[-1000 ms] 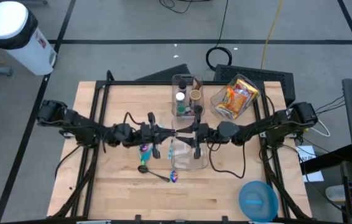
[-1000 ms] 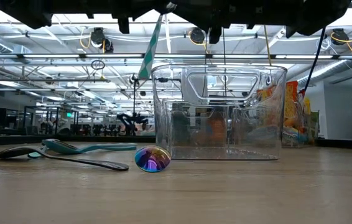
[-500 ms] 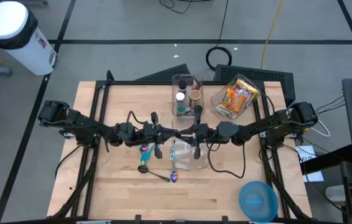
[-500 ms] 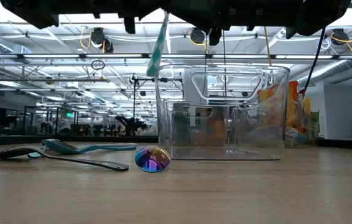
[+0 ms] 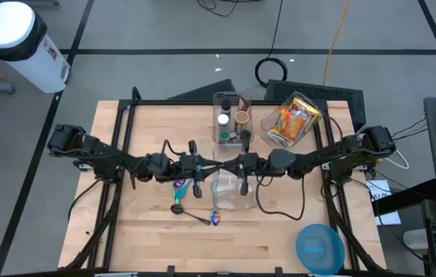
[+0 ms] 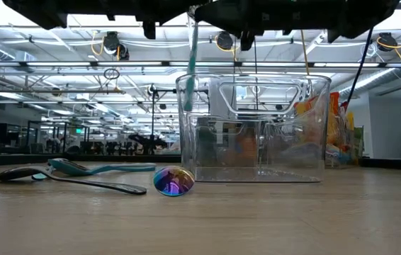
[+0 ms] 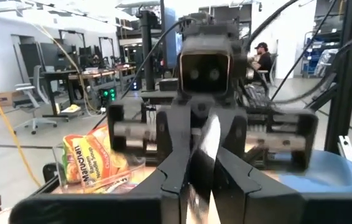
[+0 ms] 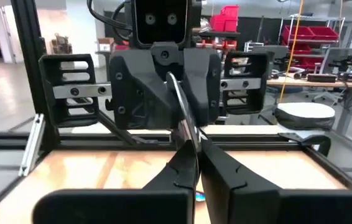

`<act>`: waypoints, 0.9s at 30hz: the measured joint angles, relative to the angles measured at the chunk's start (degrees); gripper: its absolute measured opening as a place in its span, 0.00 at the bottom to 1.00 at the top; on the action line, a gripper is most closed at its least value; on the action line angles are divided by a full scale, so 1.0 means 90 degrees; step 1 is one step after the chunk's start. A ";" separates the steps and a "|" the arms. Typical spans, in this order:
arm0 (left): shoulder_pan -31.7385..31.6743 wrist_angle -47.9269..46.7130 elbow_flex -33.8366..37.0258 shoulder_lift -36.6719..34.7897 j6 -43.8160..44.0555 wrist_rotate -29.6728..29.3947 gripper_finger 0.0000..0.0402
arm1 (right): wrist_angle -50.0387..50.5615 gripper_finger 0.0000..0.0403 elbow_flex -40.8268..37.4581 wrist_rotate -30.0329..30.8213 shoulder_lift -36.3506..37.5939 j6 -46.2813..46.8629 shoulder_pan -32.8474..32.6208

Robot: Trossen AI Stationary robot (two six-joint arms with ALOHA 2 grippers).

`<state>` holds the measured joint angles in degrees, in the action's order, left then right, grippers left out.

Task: Pick & Place Food Item
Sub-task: Put the right white and blue spoon into the bottom transparent bin

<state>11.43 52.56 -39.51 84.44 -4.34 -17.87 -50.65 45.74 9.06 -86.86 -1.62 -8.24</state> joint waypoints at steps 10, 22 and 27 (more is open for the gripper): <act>0.0236 -0.0794 0.0015 -0.0534 -0.0176 -0.0488 0.18 | 0.1987 0.00 -0.0095 0.0510 0.0851 0.0591 -0.0299; 0.0300 -0.1392 0.0017 -0.0605 0.0024 -0.1238 0.18 | 0.0517 0.00 -0.0865 0.1102 -0.0280 0.2114 -0.0276; 0.0317 -0.1465 0.0019 -0.0606 0.0027 -0.1236 0.18 | 0.0455 0.01 -0.0865 0.1144 -0.0312 0.2194 -0.0278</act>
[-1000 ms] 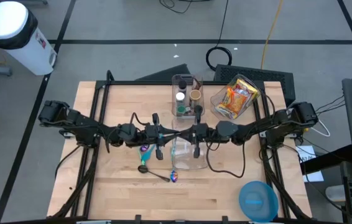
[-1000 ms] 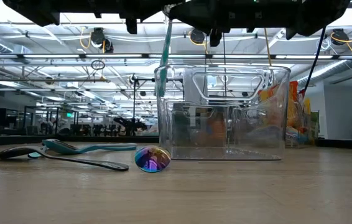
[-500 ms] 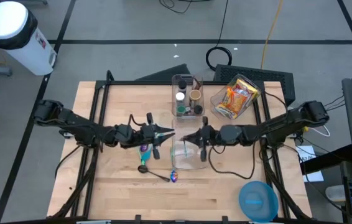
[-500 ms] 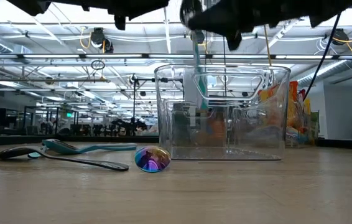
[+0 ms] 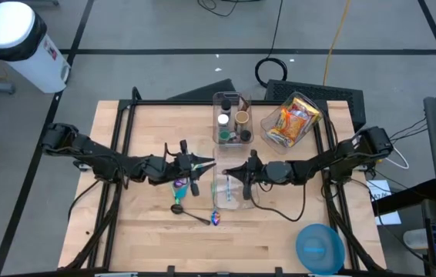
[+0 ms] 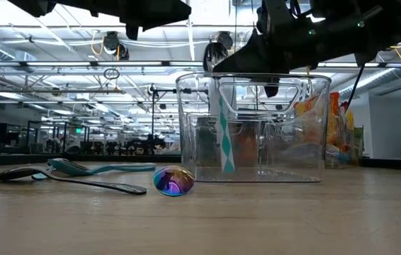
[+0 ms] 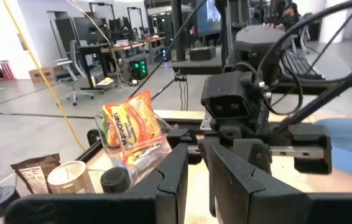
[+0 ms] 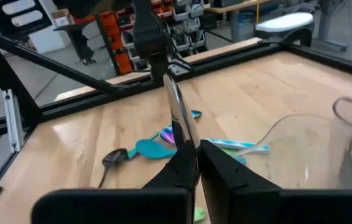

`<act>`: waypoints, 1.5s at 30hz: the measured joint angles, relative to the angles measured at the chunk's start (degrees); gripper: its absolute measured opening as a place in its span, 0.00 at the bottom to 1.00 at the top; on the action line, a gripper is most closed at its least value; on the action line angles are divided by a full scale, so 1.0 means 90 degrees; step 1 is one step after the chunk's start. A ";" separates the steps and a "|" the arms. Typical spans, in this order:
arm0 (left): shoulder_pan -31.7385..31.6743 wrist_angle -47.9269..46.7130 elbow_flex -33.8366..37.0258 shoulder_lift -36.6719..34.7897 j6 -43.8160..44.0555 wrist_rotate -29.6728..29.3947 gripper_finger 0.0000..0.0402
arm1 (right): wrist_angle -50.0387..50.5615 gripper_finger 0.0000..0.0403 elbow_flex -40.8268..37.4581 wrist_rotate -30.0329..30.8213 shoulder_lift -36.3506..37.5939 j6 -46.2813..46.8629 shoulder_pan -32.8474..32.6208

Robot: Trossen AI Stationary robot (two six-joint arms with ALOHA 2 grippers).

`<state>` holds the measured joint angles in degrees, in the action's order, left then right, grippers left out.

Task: Pick & Place Food Item
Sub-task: Put the right white and blue spoon into the bottom transparent bin, then put the bottom violet spoon into the bottom transparent bin

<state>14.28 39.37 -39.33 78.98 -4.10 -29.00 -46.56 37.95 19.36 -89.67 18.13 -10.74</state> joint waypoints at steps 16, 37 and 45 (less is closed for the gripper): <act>0.0000 -0.0279 0.0000 0.0002 0.0136 -0.0005 0.18 | 0.0034 0.09 -0.0002 -0.0512 -0.0004 0.1214 0.0002; 0.0006 -0.1242 0.0000 0.0002 0.0920 -0.0278 0.32 | -0.0131 0.49 0.0002 -0.0515 -0.0004 -0.0276 -0.0131; 0.0084 -0.3251 0.0000 0.0019 0.1181 0.1047 0.58 | -0.0239 0.51 0.0002 -0.0515 0.0047 -0.0316 -0.0194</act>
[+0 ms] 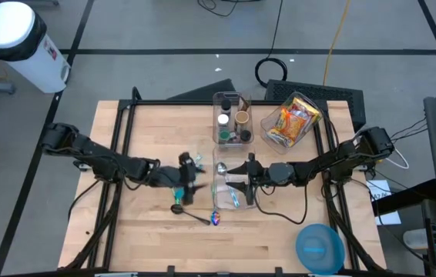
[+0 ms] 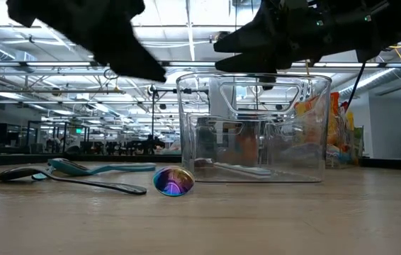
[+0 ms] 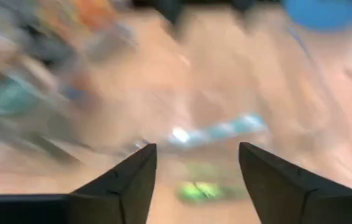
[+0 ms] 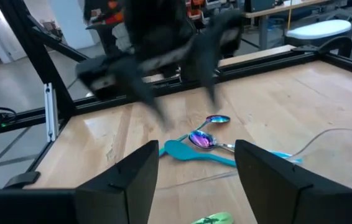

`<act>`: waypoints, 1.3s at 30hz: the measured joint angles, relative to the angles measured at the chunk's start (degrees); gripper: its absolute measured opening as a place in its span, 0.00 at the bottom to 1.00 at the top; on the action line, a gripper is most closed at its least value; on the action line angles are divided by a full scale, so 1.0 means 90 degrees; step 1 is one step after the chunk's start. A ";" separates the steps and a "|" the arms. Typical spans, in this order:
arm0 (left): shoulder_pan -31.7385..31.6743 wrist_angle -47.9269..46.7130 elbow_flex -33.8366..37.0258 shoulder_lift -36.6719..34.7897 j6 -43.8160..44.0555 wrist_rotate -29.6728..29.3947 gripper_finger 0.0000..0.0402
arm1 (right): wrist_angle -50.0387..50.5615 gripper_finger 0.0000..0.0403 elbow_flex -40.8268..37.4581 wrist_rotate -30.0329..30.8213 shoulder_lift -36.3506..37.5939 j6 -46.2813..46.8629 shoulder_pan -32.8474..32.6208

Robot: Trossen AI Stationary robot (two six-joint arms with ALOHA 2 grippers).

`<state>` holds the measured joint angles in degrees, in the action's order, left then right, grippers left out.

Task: Pick & Place Food Item
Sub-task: Put the bottom violet spoon into the bottom transparent bin

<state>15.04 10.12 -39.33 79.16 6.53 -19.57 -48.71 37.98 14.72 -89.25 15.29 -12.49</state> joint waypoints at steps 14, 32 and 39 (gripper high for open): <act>0.0602 0.0531 0.0136 0.1567 -0.0332 0.0738 0.61 | -0.0098 0.50 0.0000 -0.0002 0.0002 0.0005 0.0002; 0.1110 0.2951 0.0136 0.2843 -0.1241 0.1885 0.53 | 0.0013 0.50 0.0000 -0.0007 0.0002 0.0221 0.0000; 0.1171 0.3144 -0.0325 0.2931 -0.1354 0.1216 0.53 | 0.0015 0.49 0.0000 -0.0007 0.0002 0.0223 0.0000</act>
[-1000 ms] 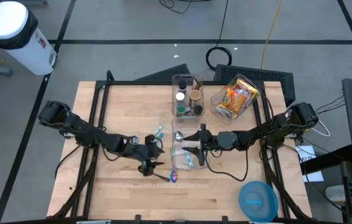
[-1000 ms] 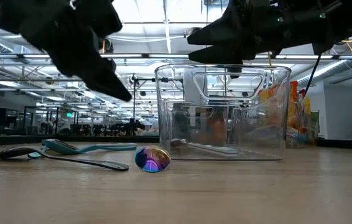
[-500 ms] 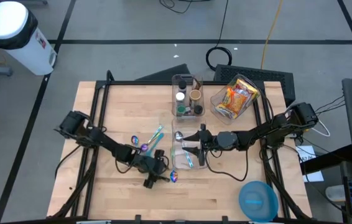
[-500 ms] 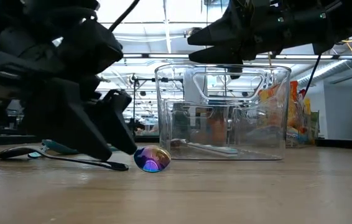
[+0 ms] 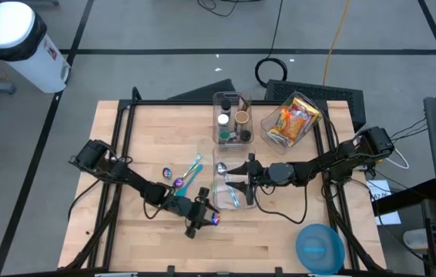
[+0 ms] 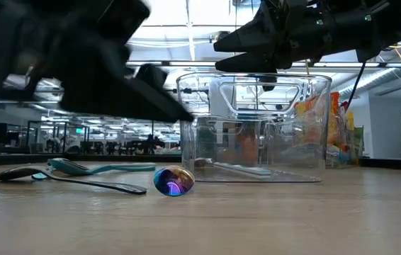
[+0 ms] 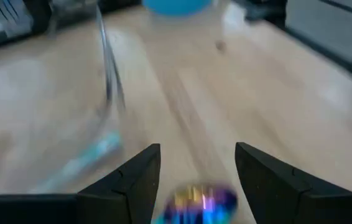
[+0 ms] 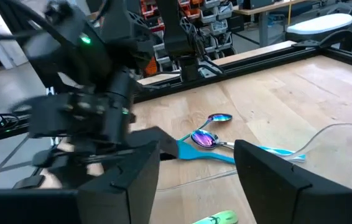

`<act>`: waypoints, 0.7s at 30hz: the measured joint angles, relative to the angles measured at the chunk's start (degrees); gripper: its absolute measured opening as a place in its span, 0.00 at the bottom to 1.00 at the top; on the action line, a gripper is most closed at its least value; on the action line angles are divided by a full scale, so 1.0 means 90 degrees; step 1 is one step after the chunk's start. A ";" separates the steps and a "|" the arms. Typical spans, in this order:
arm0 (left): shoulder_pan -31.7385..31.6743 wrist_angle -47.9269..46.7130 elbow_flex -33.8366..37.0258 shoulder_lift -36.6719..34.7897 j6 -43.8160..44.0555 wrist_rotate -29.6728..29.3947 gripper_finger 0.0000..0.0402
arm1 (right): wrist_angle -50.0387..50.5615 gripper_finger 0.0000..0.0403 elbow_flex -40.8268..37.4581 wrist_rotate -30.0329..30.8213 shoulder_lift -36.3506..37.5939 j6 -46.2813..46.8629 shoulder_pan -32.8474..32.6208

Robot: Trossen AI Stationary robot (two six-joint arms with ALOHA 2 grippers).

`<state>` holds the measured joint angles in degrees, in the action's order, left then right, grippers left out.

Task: Pick & Place Food Item
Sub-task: Put the bottom violet spoon into the bottom transparent bin

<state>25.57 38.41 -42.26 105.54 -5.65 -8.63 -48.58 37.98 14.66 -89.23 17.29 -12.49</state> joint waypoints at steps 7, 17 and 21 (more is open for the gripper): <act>0.0327 -0.1626 -0.0921 -0.0012 -0.0607 -0.0336 0.33 | 0.0013 0.49 0.0000 -0.0002 0.0000 0.0001 0.0000; -0.0004 -0.1875 -0.0996 -0.0012 -0.0456 -0.0047 0.04 | 0.0004 0.49 0.0000 -0.0002 0.0000 0.0001 0.0000; -0.0019 -0.2004 -0.0996 -0.0012 -0.0459 -0.0040 0.01 | 0.0002 0.49 0.0000 -0.0002 0.0000 0.0001 0.0000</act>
<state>25.40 20.38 -51.22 105.43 -9.78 -8.99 -48.56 37.98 14.63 -89.23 17.30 -12.49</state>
